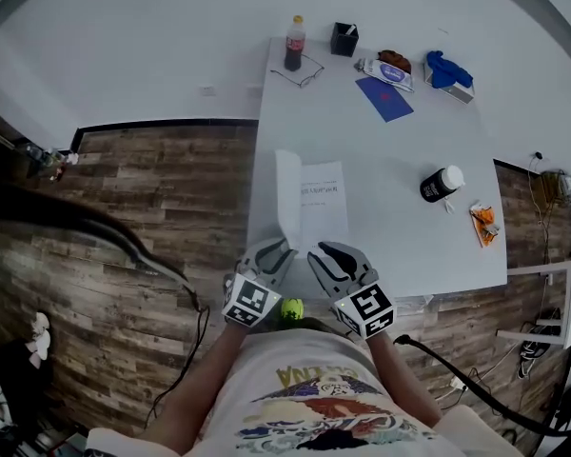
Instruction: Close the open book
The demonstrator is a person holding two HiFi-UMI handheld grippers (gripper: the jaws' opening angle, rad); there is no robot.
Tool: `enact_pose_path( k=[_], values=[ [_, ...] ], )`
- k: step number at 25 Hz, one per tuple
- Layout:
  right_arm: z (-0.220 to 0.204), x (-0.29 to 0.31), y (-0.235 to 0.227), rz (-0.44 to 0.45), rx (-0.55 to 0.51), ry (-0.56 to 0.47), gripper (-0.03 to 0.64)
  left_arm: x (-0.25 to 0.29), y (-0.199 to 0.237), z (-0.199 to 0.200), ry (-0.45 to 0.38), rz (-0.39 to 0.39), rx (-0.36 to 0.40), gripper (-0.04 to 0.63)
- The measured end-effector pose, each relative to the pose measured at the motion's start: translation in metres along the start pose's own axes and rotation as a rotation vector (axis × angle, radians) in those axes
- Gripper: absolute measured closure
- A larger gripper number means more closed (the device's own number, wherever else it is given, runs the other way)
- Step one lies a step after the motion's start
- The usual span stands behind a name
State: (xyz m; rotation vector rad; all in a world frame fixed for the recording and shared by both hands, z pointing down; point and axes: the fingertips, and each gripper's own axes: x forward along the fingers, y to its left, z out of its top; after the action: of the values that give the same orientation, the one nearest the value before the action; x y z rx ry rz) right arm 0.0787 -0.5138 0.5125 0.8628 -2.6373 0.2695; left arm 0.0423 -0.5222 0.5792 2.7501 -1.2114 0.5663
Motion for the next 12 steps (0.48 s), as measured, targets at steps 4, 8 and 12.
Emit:
enact_pose_path(
  k=[4, 8, 12],
  values=[
    [-0.001, -0.006, -0.01, 0.001, 0.016, -0.013, 0.523, 0.016, -0.008, 0.004, 0.008, -0.026, 0.014, 0.525],
    [0.0, -0.012, -0.02, 0.002, 0.027, -0.024, 0.523, 0.029, -0.021, 0.011, 0.03, -0.064, 0.038, 0.524],
    [0.003, -0.013, -0.024, 0.013, 0.038, -0.047, 0.523, 0.035, -0.028, 0.015, 0.051, -0.072, 0.105, 0.521]
  ],
)
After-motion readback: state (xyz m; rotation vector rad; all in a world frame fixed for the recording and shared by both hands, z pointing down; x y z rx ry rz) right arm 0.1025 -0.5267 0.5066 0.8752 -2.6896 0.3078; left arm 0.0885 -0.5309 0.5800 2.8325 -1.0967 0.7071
